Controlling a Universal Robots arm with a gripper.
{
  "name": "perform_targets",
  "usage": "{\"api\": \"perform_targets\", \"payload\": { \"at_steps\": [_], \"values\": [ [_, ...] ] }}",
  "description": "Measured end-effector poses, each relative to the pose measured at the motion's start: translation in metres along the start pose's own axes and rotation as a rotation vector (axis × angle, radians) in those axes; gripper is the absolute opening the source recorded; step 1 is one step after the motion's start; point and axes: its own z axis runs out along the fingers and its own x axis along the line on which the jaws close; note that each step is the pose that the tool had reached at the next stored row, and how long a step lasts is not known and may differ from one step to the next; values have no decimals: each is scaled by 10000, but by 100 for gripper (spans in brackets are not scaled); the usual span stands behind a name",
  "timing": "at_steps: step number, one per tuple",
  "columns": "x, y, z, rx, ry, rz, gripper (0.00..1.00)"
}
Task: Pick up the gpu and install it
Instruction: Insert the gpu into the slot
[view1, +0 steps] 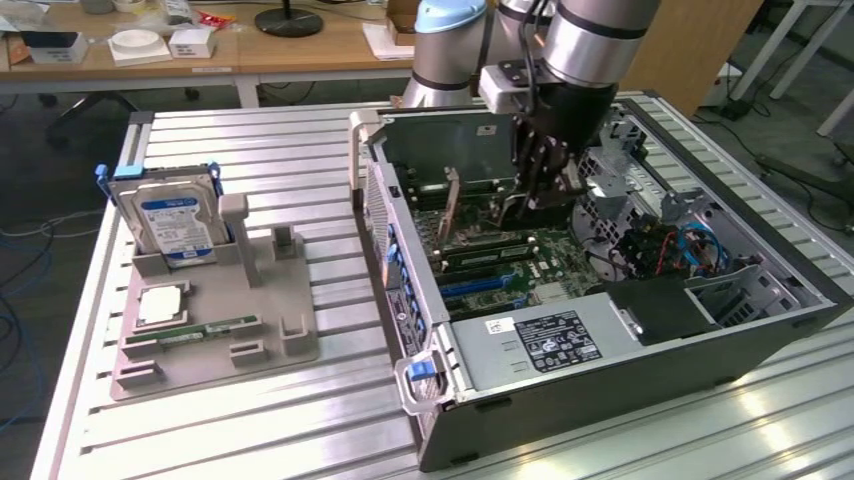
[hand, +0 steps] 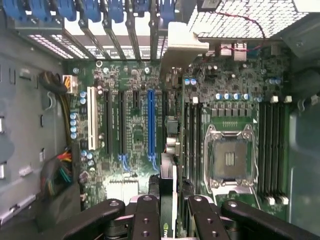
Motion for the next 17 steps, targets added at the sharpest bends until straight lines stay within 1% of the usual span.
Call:
{"api": "perform_targets", "payload": {
  "at_steps": [1,5,8,12,13,15,17],
  "values": [
    [5,14,16,0,4,1,27],
    [60,17,72,0,5,-1,27],
    [80,27,124,0,9,2,27],
    [85,120,171,8,11,-16,27],
    [86,127,177,18,11,-31,27],
    [94,137,186,18,12,-77,27],
    [98,139,195,12,13,-281,27]
  ]
}}
